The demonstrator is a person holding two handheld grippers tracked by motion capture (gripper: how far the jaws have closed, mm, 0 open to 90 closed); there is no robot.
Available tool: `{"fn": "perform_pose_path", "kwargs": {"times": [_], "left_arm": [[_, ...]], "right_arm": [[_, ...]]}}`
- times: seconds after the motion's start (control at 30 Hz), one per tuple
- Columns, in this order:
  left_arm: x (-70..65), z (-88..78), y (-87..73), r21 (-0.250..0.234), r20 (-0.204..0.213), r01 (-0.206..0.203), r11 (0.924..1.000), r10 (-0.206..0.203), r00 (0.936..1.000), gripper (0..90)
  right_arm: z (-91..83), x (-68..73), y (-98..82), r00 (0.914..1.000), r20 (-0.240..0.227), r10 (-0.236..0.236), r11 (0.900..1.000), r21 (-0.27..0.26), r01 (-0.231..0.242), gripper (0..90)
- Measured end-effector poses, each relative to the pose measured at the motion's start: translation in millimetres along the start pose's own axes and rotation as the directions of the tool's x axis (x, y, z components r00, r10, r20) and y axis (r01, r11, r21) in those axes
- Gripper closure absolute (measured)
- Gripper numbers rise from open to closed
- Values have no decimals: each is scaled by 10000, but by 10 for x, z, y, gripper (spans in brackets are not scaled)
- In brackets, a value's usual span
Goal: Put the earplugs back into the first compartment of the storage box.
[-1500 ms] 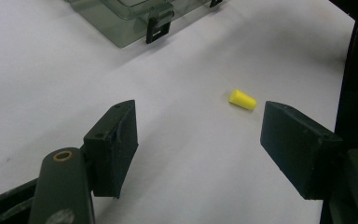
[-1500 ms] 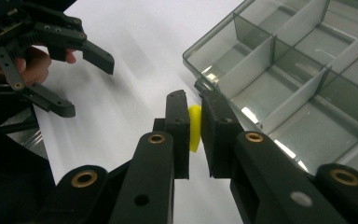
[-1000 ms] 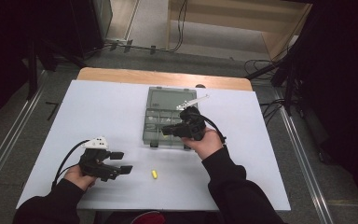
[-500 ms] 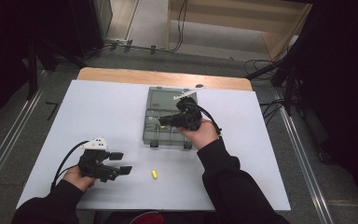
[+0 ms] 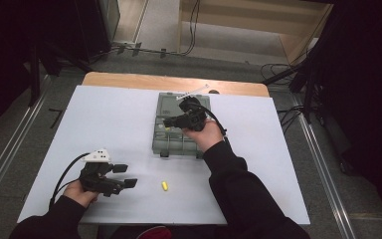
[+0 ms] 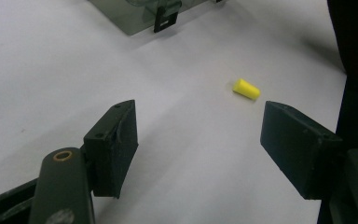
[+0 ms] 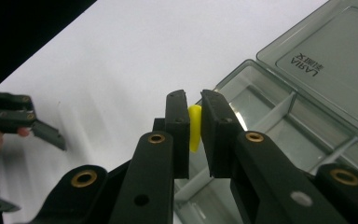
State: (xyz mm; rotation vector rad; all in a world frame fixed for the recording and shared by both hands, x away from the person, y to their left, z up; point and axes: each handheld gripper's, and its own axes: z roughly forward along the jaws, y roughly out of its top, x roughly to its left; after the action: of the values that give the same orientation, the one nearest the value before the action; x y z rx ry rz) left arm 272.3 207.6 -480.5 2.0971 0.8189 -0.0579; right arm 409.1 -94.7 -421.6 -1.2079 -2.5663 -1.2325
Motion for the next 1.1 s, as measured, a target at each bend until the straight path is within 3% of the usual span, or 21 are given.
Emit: {"fn": "perform_pose_path", "kwargs": {"times": [0.3,0.73,0.97,1.1], "left_arm": [[-2,-60,-51,-73,-182,105,9999,-106,9998,275],[2,-46,-51,-42,-218,119,9999,-119,9997,274],[2,-53,-55,-42,-239,140,9999,-141,9996,274],[0,-62,-56,0,-242,118,9999,-118,9996,275]], "right_arm": [[169,-65,88,9997,233,20,10000,-48,-19,788],[386,-170,61,9978,617,255,9997,-17,-254,788],[516,-167,33,9972,734,167,9997,177,-180,782],[592,-186,4,9974,664,294,9978,570,-332,769]]}}
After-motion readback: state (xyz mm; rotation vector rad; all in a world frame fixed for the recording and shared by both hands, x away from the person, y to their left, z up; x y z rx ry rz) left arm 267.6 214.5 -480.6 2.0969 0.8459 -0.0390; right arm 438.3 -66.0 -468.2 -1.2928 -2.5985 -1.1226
